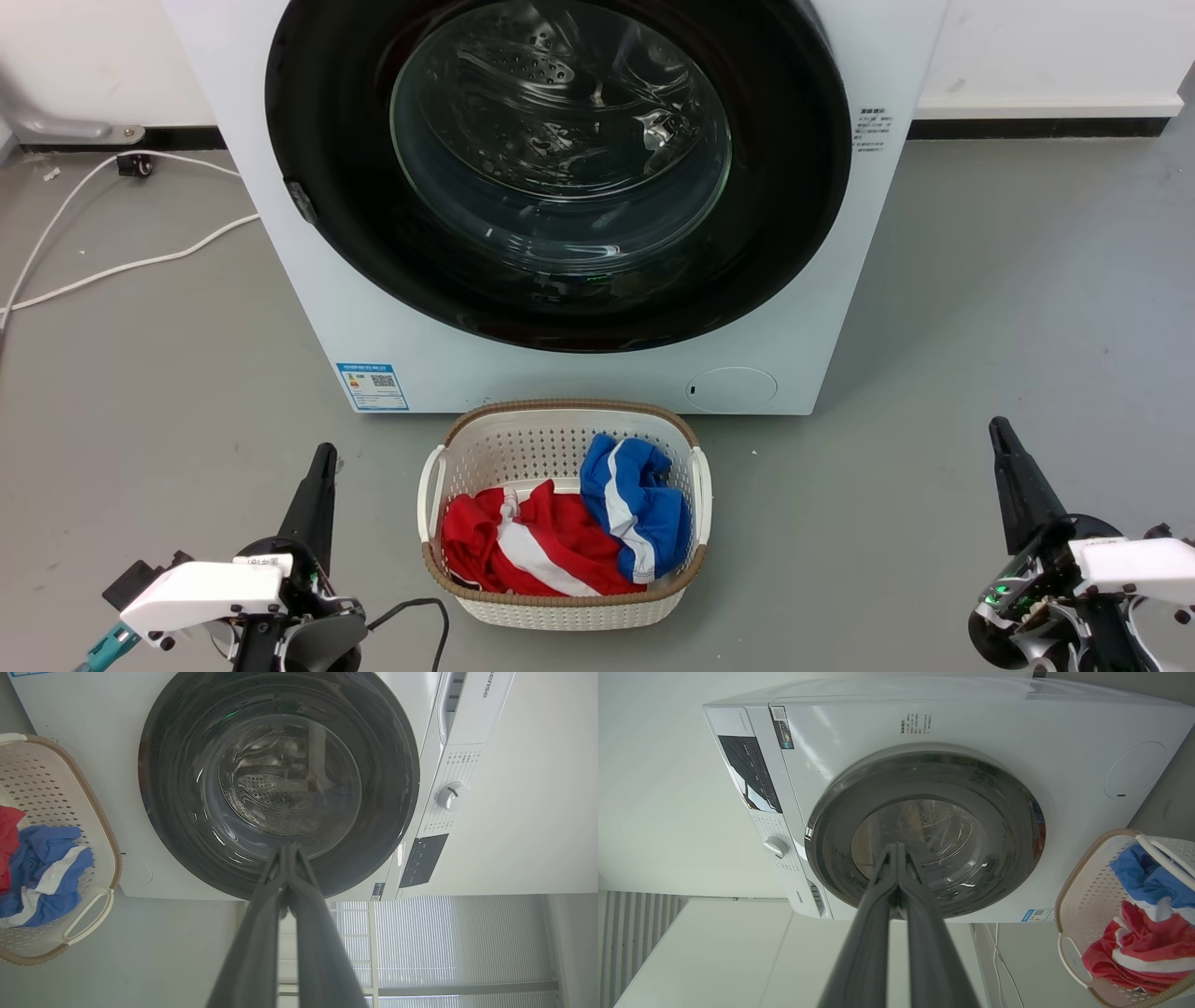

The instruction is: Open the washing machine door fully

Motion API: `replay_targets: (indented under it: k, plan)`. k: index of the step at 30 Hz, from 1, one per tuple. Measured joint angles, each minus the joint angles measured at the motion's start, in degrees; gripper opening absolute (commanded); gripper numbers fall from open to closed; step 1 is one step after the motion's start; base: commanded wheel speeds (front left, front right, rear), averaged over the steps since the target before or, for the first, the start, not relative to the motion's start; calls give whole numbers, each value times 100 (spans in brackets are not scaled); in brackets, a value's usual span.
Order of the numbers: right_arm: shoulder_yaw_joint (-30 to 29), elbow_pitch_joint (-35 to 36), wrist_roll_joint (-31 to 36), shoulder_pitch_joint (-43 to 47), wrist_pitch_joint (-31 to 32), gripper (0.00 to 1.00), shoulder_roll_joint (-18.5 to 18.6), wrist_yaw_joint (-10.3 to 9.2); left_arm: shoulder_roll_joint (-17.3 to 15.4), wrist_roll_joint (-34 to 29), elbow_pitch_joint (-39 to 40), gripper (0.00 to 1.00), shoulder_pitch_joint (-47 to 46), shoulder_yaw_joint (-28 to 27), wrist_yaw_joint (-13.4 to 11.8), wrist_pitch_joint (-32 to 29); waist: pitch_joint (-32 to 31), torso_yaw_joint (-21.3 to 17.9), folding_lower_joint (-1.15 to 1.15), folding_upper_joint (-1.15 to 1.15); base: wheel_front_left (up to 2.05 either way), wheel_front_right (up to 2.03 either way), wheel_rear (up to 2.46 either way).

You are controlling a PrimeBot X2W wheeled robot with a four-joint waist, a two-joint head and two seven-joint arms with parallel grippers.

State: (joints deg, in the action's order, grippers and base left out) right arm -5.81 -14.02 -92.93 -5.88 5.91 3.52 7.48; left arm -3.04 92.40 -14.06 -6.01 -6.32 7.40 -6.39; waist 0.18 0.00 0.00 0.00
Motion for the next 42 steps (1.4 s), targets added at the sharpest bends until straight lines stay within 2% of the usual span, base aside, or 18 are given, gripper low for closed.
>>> replay_targets:
  k: [29,30,35,42]
  plan:
    - [-24,-2,22,-1,22,0,-15,0,3,-5,-1,0,-1,-7,0,-1,0,0,0,0,0,0,0]
    - [-22,-25,21,13,20,100,-16,1,4,-3,-27,100,11,1,-1,0,0,0,0,0,0,0,0]
    - [5,-219,22,251,-2,100,-40,-1,31,3,-237,100,241,51,-8,12,0,0,0,0,0,0,0]
    - [170,-89,143,270,-190,100,-45,-8,31,-67,-71,100,250,240,-9,214,1,12,0,0,0,0,0]
